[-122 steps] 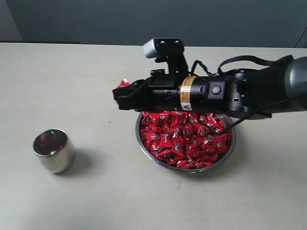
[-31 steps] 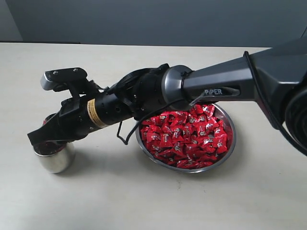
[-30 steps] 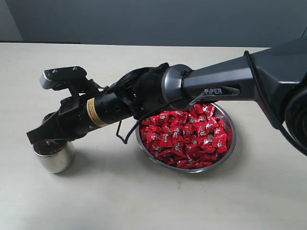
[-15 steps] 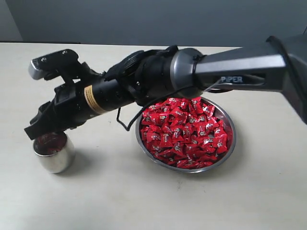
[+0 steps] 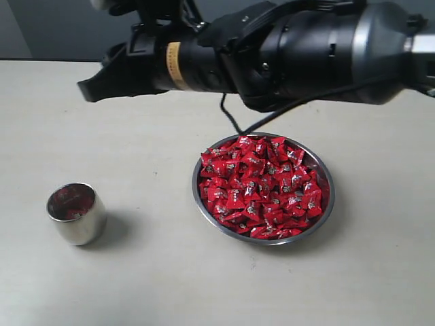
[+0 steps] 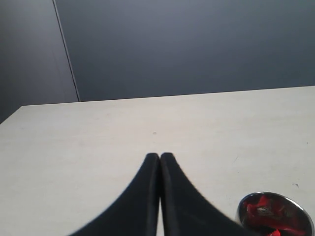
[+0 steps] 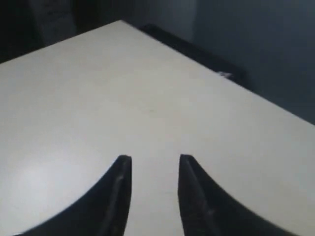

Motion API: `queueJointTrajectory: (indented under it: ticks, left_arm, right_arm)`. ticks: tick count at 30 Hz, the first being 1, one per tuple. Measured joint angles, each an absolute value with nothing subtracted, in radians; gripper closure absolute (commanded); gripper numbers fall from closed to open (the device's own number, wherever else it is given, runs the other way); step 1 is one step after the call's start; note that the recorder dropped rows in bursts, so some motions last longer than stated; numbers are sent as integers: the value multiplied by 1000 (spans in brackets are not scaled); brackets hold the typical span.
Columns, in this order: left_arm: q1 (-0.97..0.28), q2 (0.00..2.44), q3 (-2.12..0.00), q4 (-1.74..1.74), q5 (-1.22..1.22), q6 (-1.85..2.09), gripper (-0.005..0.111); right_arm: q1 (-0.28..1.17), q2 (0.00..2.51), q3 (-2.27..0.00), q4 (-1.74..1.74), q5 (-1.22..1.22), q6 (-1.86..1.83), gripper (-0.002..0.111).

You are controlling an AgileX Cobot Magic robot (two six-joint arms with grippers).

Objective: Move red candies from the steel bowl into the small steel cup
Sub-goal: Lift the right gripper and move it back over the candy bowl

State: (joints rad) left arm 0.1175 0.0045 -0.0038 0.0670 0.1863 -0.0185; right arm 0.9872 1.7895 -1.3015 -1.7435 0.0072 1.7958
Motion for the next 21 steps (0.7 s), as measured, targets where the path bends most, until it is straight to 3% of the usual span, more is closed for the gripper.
queueJointTrajectory:
  ticks: [6, 11, 13, 16, 21]
  left_arm:
    - [118, 4, -4, 67, 186, -19, 106]
    - [118, 4, -4, 67, 186, -19, 106]
    - [118, 4, -4, 67, 186, -19, 106]
    - [118, 4, -4, 67, 186, -19, 106]
    - [118, 4, -4, 67, 186, -19, 106]
  right_arm:
    - [982, 1674, -1127, -1744, 358, 1787, 76]
    - [970, 1564, -983, -1681, 501, 1714, 76]
    - [912, 1528, -925, -1625, 509, 1702, 83]
    - [809, 1483, -845, -1591, 473, 1699, 104]
    - [673, 1424, -735, -1586, 224, 1652, 105]
